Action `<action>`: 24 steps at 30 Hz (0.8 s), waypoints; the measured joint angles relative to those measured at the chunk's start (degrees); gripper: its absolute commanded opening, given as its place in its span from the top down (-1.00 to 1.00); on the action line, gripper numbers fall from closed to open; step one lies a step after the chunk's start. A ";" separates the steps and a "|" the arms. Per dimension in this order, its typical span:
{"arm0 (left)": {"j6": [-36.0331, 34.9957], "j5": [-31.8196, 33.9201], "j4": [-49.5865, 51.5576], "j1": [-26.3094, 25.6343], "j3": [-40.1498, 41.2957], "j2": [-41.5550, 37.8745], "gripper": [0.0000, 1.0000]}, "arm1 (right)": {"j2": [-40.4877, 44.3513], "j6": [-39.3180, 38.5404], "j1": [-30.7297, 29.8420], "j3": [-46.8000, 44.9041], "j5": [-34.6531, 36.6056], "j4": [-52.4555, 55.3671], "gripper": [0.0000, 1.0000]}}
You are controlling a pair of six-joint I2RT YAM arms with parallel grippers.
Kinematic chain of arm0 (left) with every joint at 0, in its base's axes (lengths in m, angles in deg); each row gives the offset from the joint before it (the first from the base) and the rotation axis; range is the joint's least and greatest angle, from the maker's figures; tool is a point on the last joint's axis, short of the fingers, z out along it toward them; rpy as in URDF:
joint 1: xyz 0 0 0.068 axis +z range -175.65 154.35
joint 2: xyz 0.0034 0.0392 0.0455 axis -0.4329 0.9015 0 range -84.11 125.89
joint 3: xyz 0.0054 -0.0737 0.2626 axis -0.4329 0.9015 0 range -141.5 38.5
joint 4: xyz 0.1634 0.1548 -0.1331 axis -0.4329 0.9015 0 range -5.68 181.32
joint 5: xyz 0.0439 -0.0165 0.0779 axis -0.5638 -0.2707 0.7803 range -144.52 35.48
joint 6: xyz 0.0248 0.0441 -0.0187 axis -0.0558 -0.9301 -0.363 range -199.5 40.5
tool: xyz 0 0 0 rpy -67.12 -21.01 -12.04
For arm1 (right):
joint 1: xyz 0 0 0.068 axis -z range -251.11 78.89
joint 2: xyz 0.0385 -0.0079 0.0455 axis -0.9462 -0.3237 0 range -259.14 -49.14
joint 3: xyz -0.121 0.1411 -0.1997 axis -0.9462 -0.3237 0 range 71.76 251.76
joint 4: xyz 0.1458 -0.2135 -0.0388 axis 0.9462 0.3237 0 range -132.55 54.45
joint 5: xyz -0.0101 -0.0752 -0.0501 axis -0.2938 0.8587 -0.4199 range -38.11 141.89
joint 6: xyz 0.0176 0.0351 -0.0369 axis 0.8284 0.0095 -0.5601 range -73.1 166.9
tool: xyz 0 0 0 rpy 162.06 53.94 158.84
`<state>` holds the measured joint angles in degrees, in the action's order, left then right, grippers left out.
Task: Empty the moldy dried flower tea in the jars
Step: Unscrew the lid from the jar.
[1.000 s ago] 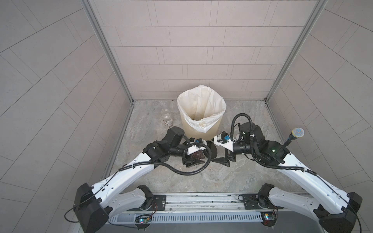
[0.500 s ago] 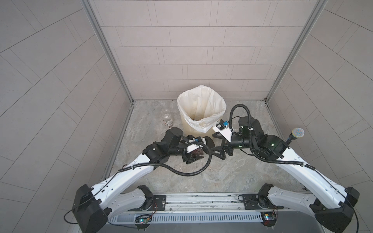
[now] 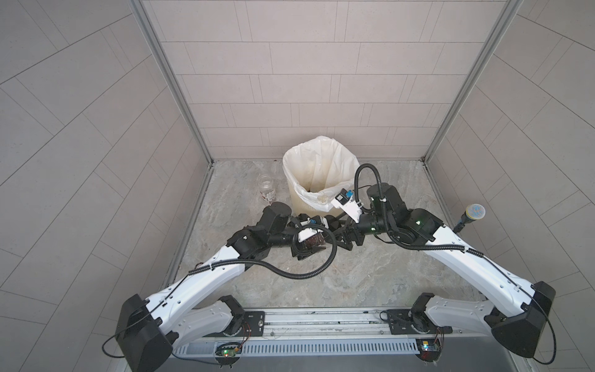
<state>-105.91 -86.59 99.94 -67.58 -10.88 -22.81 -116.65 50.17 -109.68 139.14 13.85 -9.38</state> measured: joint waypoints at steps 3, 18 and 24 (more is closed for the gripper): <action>0.02 -2.78 2.45 0.17 -0.76 0.92 -0.31 | 0.13 -5.60 0.17 -0.98 -2.01 0.59 -0.56; -2.05 -16.44 12.13 1.16 -3.80 4.96 -0.31 | 3.61 -45.16 0.79 -6.51 -12.11 1.53 -0.82; -0.17 -16.87 10.08 1.27 -3.78 4.79 -0.31 | 5.66 -47.08 0.63 -7.65 -11.28 -0.68 -1.00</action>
<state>-106.09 -103.47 110.01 -66.32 -14.66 -18.02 -110.98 3.09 -109.04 131.49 2.57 -10.06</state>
